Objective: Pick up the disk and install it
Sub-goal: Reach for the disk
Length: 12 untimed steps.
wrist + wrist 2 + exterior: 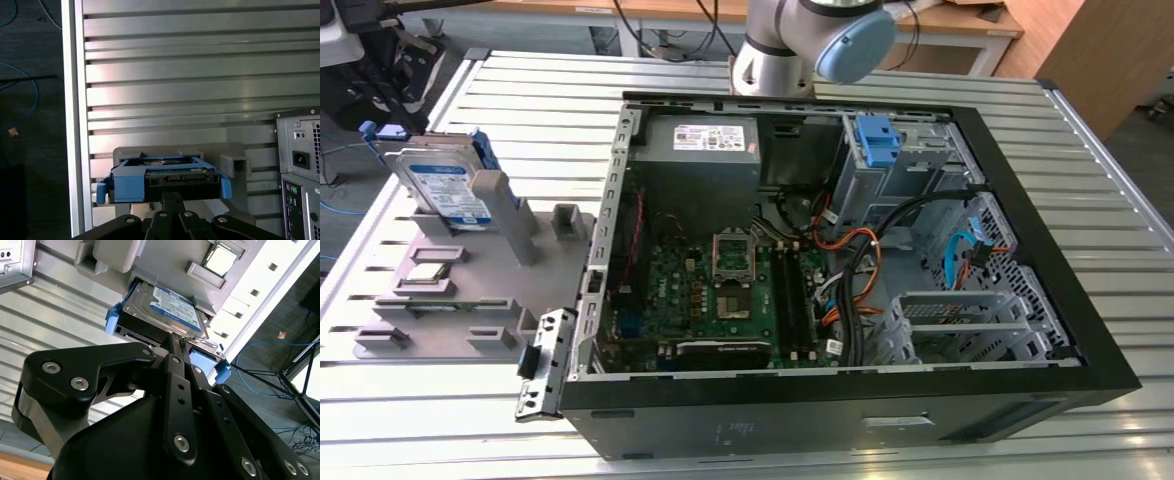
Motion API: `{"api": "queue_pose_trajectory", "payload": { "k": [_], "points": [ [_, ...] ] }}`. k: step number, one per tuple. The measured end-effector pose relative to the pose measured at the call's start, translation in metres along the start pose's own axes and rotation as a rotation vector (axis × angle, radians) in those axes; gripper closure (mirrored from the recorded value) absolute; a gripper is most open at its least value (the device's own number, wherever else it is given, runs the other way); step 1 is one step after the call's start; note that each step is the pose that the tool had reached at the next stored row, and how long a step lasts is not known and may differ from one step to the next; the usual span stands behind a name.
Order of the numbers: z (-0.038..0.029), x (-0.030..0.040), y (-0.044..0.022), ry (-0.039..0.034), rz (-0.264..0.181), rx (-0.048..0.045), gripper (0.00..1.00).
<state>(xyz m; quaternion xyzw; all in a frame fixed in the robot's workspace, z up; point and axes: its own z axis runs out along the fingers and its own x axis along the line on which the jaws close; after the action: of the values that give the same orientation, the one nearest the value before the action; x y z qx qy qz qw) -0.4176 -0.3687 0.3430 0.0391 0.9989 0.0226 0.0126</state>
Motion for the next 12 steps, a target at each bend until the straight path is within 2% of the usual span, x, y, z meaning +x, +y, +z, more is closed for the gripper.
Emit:
{"api": "queue_pose_trajectory", "payload": {
  "k": [8,12],
  "points": [
    [0.0008,0.0002,0.0000,-0.0001,0.000,0.0020,0.89],
    [0.0019,0.0002,-0.0001,0.0002,0.000,0.0097,0.89]
  ]
}}
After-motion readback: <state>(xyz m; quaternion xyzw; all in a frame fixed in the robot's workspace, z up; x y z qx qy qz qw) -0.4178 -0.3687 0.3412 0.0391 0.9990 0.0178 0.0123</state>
